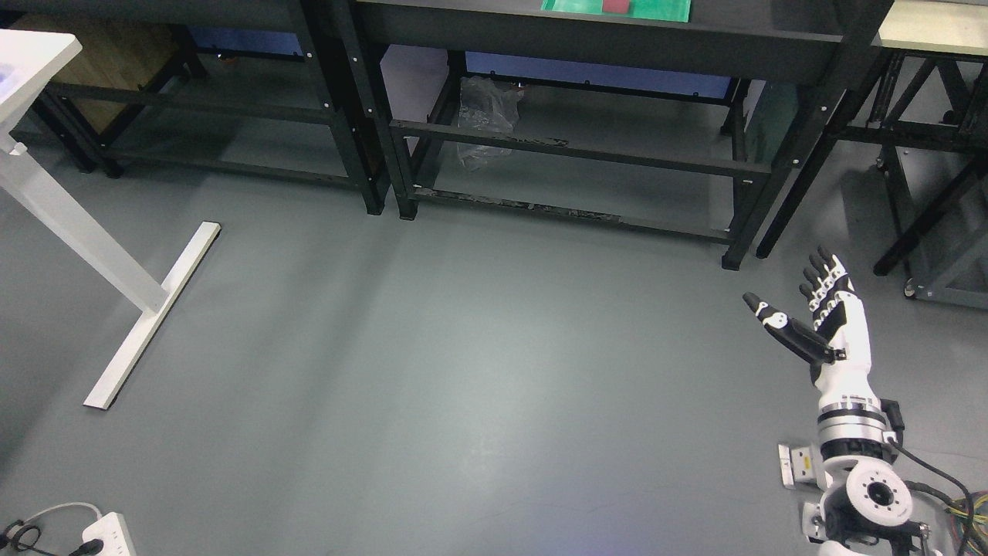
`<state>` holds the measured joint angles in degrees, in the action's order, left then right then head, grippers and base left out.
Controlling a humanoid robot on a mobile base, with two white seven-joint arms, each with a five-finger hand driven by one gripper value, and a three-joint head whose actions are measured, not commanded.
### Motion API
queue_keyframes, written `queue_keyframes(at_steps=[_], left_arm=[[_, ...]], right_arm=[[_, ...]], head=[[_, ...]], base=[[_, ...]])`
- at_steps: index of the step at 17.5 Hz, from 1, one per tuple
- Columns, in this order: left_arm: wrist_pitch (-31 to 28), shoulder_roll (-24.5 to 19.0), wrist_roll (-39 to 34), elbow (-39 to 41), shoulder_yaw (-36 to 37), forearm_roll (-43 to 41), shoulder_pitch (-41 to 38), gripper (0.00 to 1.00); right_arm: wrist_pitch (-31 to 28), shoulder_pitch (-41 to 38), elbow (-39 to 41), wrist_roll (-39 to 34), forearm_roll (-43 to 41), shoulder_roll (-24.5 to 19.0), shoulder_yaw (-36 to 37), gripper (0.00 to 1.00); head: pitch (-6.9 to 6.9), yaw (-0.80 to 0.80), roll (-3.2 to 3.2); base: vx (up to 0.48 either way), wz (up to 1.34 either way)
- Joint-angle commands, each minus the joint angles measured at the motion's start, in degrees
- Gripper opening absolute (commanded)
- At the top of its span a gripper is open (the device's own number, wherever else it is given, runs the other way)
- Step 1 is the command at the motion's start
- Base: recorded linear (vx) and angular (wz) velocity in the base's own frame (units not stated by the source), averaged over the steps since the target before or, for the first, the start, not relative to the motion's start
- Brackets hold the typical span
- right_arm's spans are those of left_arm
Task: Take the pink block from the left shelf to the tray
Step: 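Drive toward the shelf holding the green tray, right hand raised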
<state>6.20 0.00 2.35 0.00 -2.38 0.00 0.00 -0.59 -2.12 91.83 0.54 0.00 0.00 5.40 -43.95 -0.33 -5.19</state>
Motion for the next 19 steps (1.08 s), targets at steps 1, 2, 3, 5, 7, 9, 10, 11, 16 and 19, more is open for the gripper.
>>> queue_keyframes(at_steps=[1,2,3,5,7,9,10,11,16,19], left_arm=[[0.0,-1.0,0.0,1.0,0.0,-0.1,1.8,1.00],[0.0,-1.0,0.0,1.0,0.0,-0.1,1.8,1.00],[0.0,-1.0,0.0,1.0,0.0,-0.1,1.8,1.00],[0.0,-1.0,0.0,1.0,0.0,-0.1,1.8,1.00],[0.0,-1.0,0.0,1.0,0.0,-0.1,1.8,1.00],[0.0,-1.0,0.0,1.0,0.0,-0.1,1.8,1.00],[0.0,-1.0,0.0,1.0,0.0,-0.1,1.8,1.00],[0.0,-1.0,0.0,1.0,0.0,-0.1,1.8,1.00],[0.0,-1.0,0.0,1.0,0.0,-0.1,1.8,1.00],[0.0,-1.0,0.0,1.0,0.0,-0.1,1.8,1.00]], right_arm=[[0.9,0.5,0.5,0.6,6.9,1.0,0.5,1.00],[1.1,0.6,0.5,1.8,18.0,1.0,0.1,1.00],[1.0,1.0,0.5,3.4,32.5,1.0,-1.0,0.99],[0.2,1.1,0.9,5.0,55.9,1.8,-4.2,0.99],[-1.0,1.1,1.0,4.9,64.3,2.5,-5.8,1.00],[-0.9,0.8,3.2,5.4,62.1,2.5,-6.5,1.00],[-0.5,0.5,5.1,5.8,60.7,2.5,-6.5,1.00],[0.6,0.3,5.9,6.5,59.2,2.4,-6.5,1.00],[1.2,0.4,5.7,6.6,58.6,2.2,-6.3,1.00],[1.2,0.4,5.7,6.7,58.6,2.6,-6.0,1.00]], head=[[0.00,0.00,0.00],[0.00,0.00,0.00],[0.00,0.00,0.00],[0.00,0.00,0.00],[0.00,0.00,0.00],[0.00,0.00,0.00],[0.00,0.00,0.00],[0.00,0.00,0.00],[0.00,0.00,0.00],[0.00,0.00,0.00]], base=[[0.019,-0.05],[0.019,-0.05],[0.031,-0.09],[0.036,-0.12],[0.051,-0.17],[0.064,-0.21],[0.069,-0.24],[0.103,-0.24],[0.127,-0.19],[0.194,-0.02]])
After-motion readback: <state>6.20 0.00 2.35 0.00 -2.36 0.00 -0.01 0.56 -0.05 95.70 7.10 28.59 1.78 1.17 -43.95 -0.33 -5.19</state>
